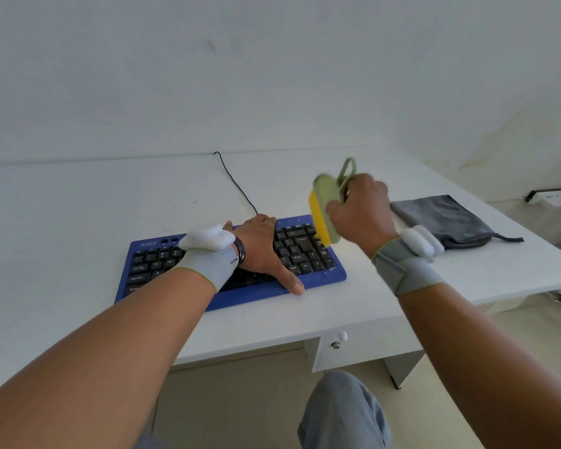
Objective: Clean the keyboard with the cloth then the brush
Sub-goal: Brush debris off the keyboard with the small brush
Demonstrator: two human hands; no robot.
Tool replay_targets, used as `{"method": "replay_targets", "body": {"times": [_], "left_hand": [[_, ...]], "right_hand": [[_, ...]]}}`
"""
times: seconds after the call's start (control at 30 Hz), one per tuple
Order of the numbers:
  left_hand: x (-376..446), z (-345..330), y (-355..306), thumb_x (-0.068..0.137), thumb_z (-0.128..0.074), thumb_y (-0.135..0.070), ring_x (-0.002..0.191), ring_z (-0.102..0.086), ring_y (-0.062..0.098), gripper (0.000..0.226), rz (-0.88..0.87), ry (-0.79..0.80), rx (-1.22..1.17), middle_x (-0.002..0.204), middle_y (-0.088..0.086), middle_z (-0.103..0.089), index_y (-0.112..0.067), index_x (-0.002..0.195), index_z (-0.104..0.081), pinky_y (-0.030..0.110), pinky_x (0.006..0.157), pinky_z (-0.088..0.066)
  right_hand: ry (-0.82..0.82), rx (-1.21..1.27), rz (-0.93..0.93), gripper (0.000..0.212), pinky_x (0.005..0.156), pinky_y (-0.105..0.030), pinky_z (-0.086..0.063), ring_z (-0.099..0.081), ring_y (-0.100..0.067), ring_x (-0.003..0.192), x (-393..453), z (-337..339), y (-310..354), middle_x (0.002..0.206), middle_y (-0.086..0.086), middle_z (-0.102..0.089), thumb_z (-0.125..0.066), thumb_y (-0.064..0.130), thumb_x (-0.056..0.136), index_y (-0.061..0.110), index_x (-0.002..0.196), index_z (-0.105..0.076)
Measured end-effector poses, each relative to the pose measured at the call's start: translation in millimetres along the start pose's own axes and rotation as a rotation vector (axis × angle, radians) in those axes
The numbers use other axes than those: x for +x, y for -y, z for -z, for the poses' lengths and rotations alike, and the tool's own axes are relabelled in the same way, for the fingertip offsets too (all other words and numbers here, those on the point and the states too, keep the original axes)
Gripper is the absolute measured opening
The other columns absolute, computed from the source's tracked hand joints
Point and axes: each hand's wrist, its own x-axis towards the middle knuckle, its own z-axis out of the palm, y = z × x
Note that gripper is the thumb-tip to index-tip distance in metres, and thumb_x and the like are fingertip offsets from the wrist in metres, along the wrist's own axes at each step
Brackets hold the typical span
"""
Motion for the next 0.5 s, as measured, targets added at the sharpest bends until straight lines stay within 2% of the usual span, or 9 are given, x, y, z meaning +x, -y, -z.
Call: {"method": "replay_targets", "body": {"times": [0.1,0.17,0.2,0.33,0.43,0.5], "left_hand": [[1,0,1,0.039,-0.074,-0.087,0.147,-0.022,0.022,0.15,0.002,0.003,-0.008,0.16,-0.003,-0.019,-0.018,0.156,-0.01,0.059,0.119,-0.005],[1,-1,1,0.04,-0.075,-0.086,0.146,-0.024,0.022,0.148,-0.001,0.003,-0.017,0.158,-0.003,-0.022,-0.017,0.155,-0.012,0.059,0.119,-0.006],[1,-1,1,0.04,-0.075,-0.086,0.146,-0.025,0.022,0.148,-0.003,-0.001,-0.017,0.157,-0.003,-0.023,-0.016,0.155,-0.013,0.059,0.119,-0.006],[2,-1,1,0.038,-0.074,-0.087,0.145,-0.027,0.022,0.149,-0.006,-0.006,-0.012,0.156,-0.003,-0.024,-0.017,0.155,-0.014,0.058,0.119,-0.008],[2,0,1,0.037,-0.074,-0.087,0.146,-0.024,0.021,0.15,0.003,-0.001,-0.012,0.158,-0.004,-0.022,-0.018,0.155,-0.012,0.057,0.12,-0.007],[3,-1,1,0.037,-0.074,-0.087,0.146,-0.025,0.022,0.149,0.001,0.0,-0.015,0.157,-0.003,-0.023,-0.018,0.155,-0.013,0.058,0.119,-0.007]], "right_hand": [[0.113,-0.041,0.005,0.025,0.05,-0.025,-0.029,-0.048,-0.031,0.066,-12,3,-3,0.072,-0.009,-0.046,-0.058,0.013,0.078,0.012,0.064,-0.038],[0.165,-0.053,-0.005,0.024,0.054,-0.029,-0.041,-0.052,-0.031,0.067,-11,18,-1,0.077,-0.009,-0.048,-0.06,0.014,0.078,0.013,0.067,-0.039],[0.154,-0.053,-0.011,0.022,0.058,-0.032,-0.044,-0.054,-0.032,0.069,-8,24,0,0.078,-0.008,-0.048,-0.061,0.015,0.078,0.011,0.069,-0.042],[-0.027,-0.03,-0.004,0.015,0.064,-0.032,-0.034,-0.046,-0.032,0.078,-6,18,2,0.071,-0.005,-0.043,-0.06,0.014,0.081,0.005,0.079,-0.048],[0.1,-0.045,0.022,0.012,0.061,-0.029,-0.036,-0.053,-0.034,0.079,-19,7,-4,0.079,-0.011,-0.051,-0.059,0.015,0.08,0.007,0.078,-0.05],[0.174,-0.054,0.002,0.018,0.059,-0.033,-0.046,-0.057,-0.034,0.073,-16,18,-4,0.081,-0.012,-0.053,-0.06,0.016,0.078,0.012,0.071,-0.043]]}}
